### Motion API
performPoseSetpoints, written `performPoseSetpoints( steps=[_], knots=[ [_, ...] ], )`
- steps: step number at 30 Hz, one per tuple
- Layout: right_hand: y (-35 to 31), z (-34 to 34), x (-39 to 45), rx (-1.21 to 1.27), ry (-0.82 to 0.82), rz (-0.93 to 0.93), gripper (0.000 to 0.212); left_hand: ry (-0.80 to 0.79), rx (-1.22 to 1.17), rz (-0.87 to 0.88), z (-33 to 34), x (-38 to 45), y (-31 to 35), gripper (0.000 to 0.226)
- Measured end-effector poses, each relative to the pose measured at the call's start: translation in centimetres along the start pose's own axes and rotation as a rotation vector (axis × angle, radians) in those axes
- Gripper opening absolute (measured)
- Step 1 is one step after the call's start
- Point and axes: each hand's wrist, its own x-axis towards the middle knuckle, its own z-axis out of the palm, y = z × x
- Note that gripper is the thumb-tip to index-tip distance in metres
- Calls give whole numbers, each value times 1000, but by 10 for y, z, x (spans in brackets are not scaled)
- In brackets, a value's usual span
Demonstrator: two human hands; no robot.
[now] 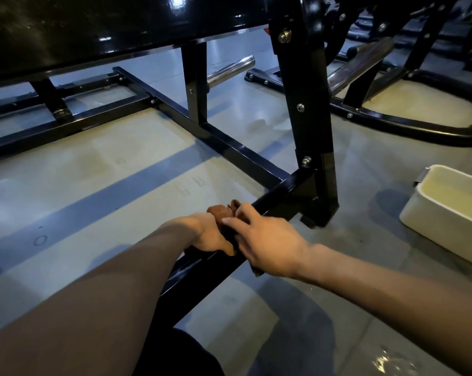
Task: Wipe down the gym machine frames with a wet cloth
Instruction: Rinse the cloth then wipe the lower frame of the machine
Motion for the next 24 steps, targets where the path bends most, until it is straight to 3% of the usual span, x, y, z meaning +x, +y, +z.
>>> performPoseSetpoints(
  steps=[3,8,11,15,17,19,24],
  knots=[
    [49,5,-1,-148,90,32,51,23,13,-58,-1,-3,1,54],
    [110,-19,0,-107,141,586,43,-21,-5,-86,-4,-5,2,70],
    [73,-19,5,-36,138,520,41,-19,4,-98,-5,-8,4,69],
    [17,-9,-3,14,4,87,46,15,-38,-79,-2,-8,1,65],
    [22,-11,-2,-21,9,-11,45,22,-61,-60,-1,-8,0,63],
    [45,-10,0,-92,55,42,44,25,-14,-78,-2,-9,2,59],
    [78,-12,4,30,168,492,40,20,13,-88,-4,-11,4,64]
  ],
)
